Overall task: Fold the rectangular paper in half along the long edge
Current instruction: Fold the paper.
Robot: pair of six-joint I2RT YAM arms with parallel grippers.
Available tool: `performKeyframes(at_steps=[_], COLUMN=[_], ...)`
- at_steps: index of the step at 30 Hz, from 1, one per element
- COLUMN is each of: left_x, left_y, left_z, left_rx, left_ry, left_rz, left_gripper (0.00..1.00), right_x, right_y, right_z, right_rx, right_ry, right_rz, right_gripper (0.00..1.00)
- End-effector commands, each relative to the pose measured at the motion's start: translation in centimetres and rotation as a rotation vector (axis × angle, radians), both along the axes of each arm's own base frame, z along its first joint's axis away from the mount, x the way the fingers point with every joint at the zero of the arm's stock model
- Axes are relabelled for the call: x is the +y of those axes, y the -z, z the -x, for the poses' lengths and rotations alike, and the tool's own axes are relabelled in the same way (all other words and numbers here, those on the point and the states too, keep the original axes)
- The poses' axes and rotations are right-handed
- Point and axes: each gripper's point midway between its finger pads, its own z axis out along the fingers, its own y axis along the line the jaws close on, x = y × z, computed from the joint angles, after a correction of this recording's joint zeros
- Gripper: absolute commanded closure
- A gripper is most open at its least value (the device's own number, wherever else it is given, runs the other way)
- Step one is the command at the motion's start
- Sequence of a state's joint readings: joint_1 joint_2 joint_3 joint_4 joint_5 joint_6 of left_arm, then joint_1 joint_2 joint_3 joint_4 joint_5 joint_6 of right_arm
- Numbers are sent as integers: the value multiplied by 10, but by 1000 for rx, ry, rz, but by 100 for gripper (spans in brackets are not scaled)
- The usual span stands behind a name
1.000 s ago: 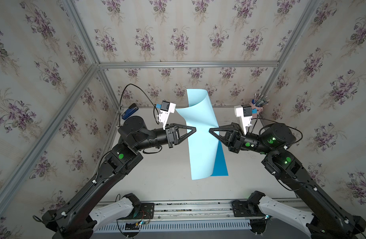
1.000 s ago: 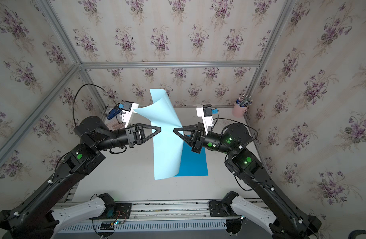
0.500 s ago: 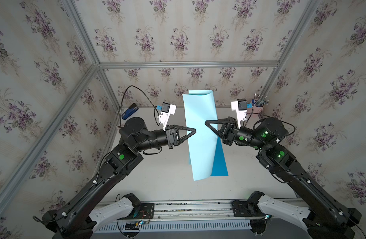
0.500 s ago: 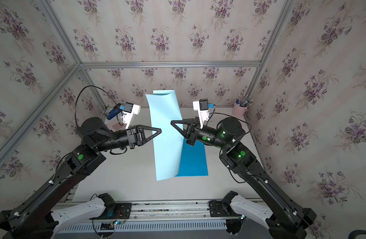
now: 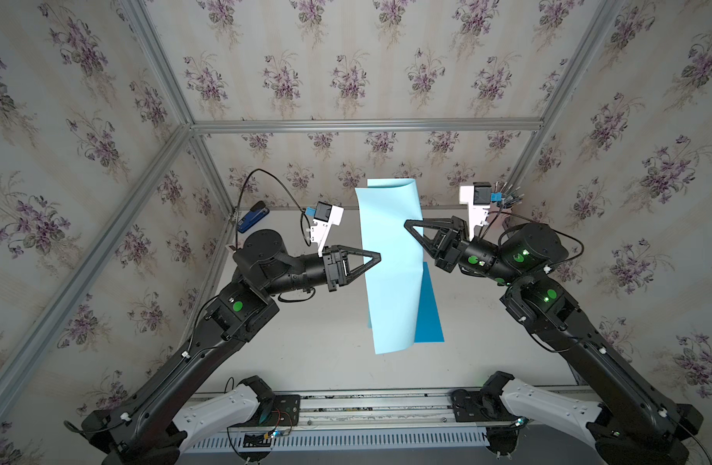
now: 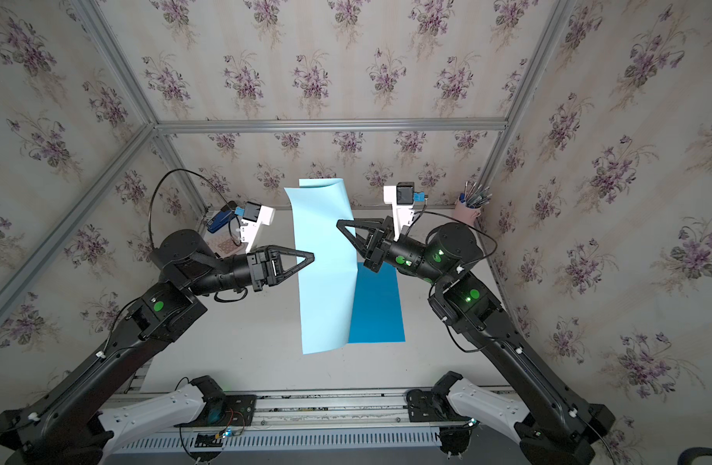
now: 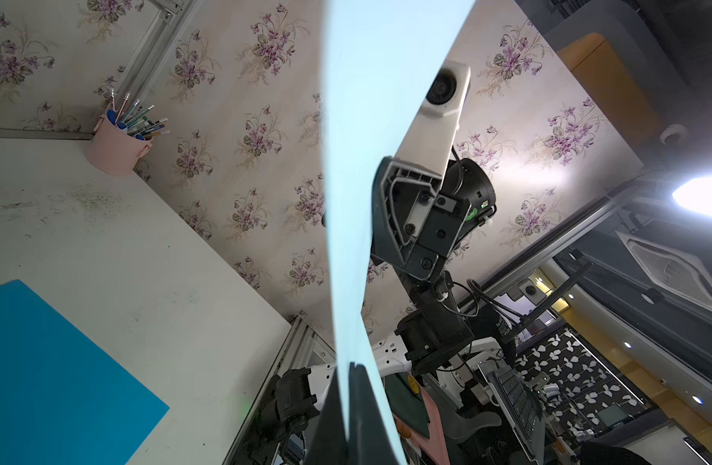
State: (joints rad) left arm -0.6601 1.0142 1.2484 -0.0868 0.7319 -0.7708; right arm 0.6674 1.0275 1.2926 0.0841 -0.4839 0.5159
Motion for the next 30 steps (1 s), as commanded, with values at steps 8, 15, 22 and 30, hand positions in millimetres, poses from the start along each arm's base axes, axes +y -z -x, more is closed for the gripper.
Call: performKeyframes(at_steps=[8, 15, 22, 30], left_x=[-2, -3, -5, -9], left_y=[-2, 0, 0, 2], left_z=[6, 7, 7, 8], left_rx=[-16, -12, -13, -10], left_ry=[22, 27, 29, 38], left_rz=[8, 0, -2, -10], left_gripper=[100, 100, 100, 100], right_x=[-5, -6, -10, -15], right_y=[-35, -41, -48, -57], right_z=[-3, -12, -17, -17], right_rx=[-109, -113, -116, -134], right_ry=[10, 21, 30, -2], right_rz=[-69, -78, -88, -118], right_gripper=[100, 81, 76, 100])
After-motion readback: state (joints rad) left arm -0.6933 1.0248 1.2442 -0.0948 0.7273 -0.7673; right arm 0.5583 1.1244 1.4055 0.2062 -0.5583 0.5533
